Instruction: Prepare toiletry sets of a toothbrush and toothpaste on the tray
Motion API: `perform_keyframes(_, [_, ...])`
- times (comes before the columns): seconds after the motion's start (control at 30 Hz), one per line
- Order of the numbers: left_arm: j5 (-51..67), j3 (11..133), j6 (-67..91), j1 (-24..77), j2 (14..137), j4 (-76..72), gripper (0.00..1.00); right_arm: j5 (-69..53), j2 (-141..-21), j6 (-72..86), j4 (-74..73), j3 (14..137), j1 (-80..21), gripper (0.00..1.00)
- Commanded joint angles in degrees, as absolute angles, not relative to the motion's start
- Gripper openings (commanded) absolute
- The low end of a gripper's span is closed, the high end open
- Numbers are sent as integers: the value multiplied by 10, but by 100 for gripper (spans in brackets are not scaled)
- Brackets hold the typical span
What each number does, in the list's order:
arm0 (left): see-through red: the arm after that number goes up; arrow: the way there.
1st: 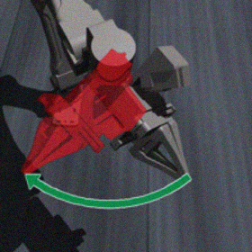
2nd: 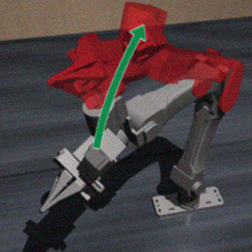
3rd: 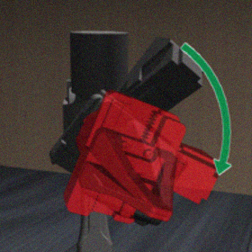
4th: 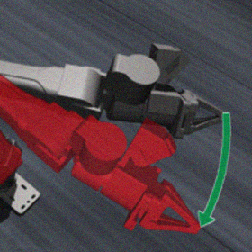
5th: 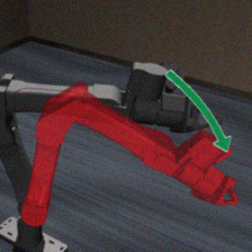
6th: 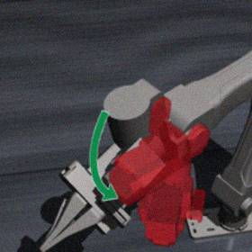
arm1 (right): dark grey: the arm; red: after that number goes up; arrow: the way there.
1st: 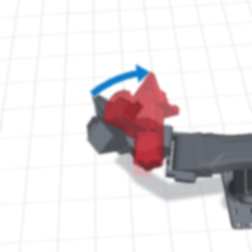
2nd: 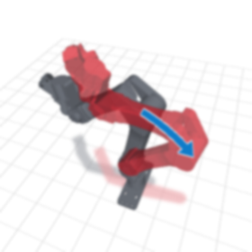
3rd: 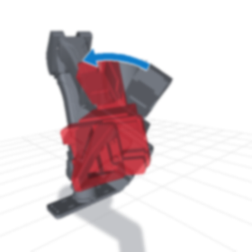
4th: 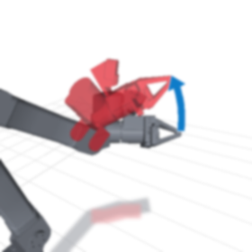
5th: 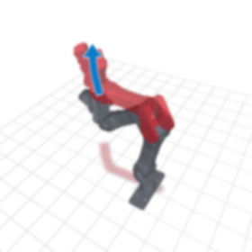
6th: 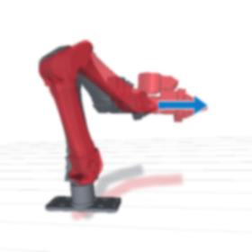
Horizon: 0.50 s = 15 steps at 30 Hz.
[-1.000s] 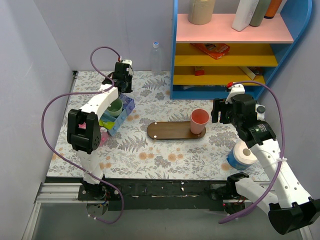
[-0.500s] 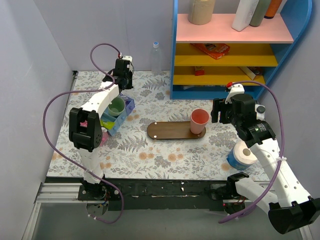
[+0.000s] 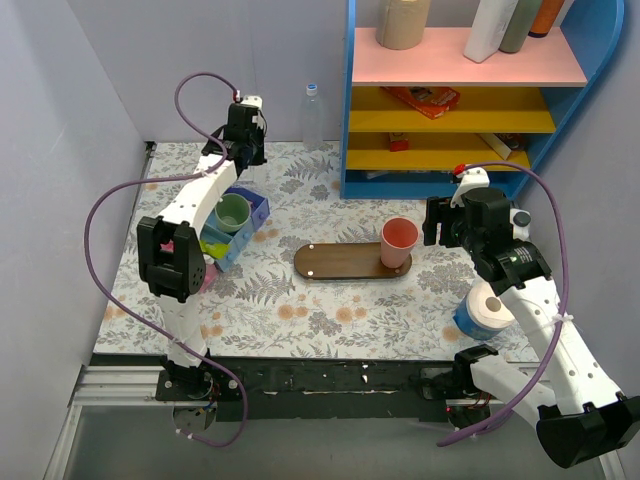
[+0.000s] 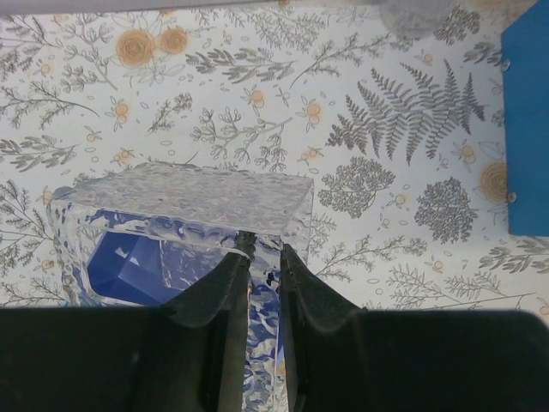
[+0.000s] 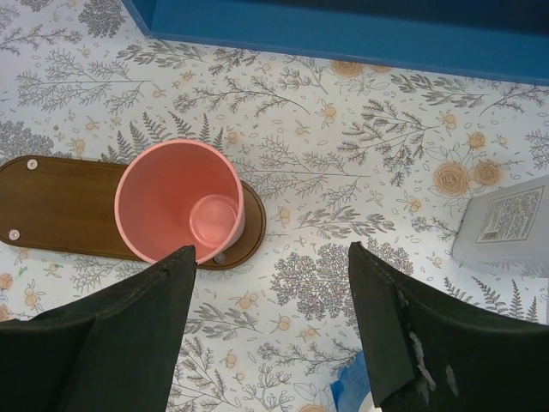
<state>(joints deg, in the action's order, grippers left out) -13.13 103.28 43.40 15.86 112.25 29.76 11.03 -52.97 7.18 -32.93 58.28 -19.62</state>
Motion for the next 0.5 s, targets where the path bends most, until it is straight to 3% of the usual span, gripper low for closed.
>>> perform_keyframes(0.0, [-139, 1085, 446, 159, 1115, 315, 0, 122, -521, 69, -314, 592, -196, 79])
perform_keyframes(0.47, [-179, 1161, 515, 228, 1108, 433, 0, 124, -512, 70, -305, 582, -196, 78])
